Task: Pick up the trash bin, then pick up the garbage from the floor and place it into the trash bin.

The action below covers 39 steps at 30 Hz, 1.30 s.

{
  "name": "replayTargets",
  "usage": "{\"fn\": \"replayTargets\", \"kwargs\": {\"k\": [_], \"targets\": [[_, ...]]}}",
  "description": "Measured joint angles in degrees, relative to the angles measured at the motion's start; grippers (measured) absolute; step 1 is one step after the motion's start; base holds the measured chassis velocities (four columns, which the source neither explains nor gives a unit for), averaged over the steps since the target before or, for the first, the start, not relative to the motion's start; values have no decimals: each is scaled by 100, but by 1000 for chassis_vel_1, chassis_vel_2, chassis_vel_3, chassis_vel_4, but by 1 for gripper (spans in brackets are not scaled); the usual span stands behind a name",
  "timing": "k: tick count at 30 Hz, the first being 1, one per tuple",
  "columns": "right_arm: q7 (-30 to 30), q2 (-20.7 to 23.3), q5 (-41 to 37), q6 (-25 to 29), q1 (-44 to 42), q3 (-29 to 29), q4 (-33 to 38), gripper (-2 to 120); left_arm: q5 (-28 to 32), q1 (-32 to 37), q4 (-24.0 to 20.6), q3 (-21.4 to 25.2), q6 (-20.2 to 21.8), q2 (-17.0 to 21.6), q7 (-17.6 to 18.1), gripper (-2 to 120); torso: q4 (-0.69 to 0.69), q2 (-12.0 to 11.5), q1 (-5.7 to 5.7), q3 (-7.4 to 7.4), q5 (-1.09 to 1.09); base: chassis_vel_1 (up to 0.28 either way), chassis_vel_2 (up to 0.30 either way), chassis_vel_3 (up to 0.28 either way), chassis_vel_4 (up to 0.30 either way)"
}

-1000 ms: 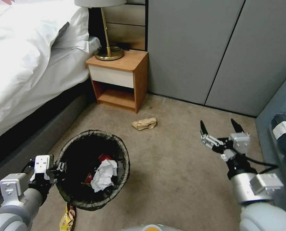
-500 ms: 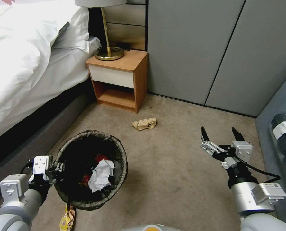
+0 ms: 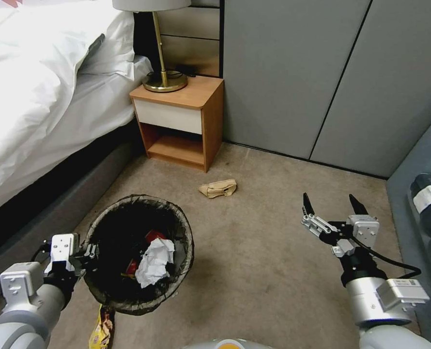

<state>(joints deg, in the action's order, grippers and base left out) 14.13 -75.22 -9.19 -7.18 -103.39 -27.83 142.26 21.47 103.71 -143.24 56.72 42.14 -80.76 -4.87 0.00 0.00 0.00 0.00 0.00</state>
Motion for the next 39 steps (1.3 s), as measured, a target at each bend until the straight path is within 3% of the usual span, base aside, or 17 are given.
{"fn": "replayTargets", "kwargs": {"k": [19,39], "targets": [[-24,-77,161,0,5,217,-131,100,60,-46,0,15,0,40,-7,1,0,0,0,0,0,-52,47,41,-52],[-39,-72,164,2,28,273,-188,100,155,-28,0,35,0,59,2,1,0,0,0,0,0,-115,111,117,-109]]}}
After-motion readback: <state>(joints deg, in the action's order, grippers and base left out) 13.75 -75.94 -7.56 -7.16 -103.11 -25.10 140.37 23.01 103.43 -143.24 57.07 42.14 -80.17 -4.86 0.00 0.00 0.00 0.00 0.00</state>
